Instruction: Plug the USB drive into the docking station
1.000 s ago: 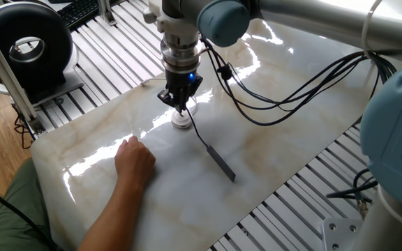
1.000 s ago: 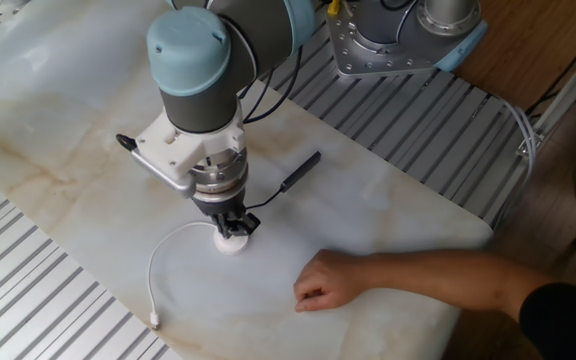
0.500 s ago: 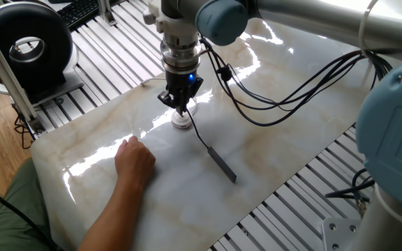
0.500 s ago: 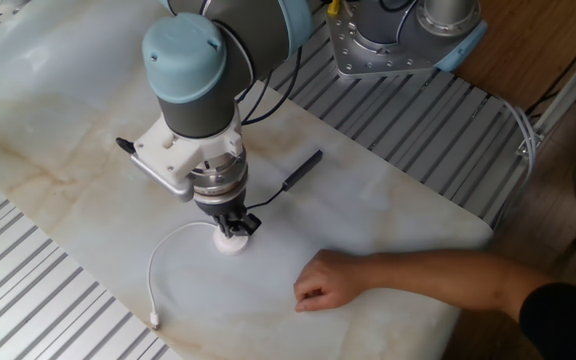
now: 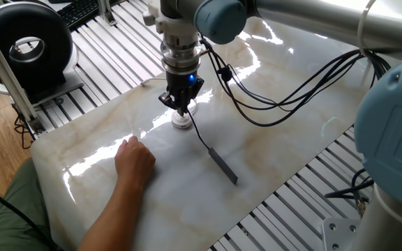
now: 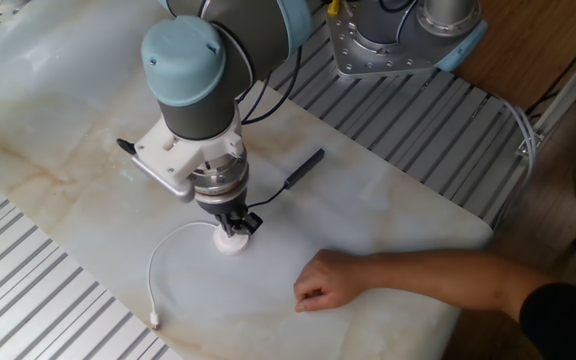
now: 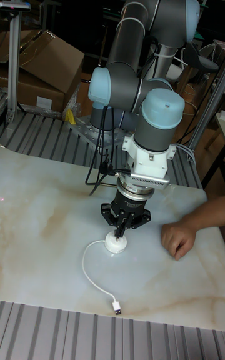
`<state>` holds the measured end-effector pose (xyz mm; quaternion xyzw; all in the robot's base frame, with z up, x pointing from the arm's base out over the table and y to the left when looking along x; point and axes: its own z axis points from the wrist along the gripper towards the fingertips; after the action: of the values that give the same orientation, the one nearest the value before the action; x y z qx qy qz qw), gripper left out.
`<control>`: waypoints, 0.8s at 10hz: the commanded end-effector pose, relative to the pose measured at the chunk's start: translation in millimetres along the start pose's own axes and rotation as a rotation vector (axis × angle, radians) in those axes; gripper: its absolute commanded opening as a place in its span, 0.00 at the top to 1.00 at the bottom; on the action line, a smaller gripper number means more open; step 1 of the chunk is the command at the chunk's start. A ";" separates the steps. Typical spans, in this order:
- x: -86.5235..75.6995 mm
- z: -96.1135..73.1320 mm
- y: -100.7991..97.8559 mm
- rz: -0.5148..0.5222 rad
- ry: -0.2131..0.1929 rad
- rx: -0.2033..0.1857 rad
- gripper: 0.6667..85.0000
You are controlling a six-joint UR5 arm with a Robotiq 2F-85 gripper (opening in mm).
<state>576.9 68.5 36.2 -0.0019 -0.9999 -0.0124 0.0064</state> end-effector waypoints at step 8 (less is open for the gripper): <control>-3.1 -1.9 5.8 -0.039 -0.014 -0.023 0.99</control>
<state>578.8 70.2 35.9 0.0148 -0.9998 -0.0146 0.0022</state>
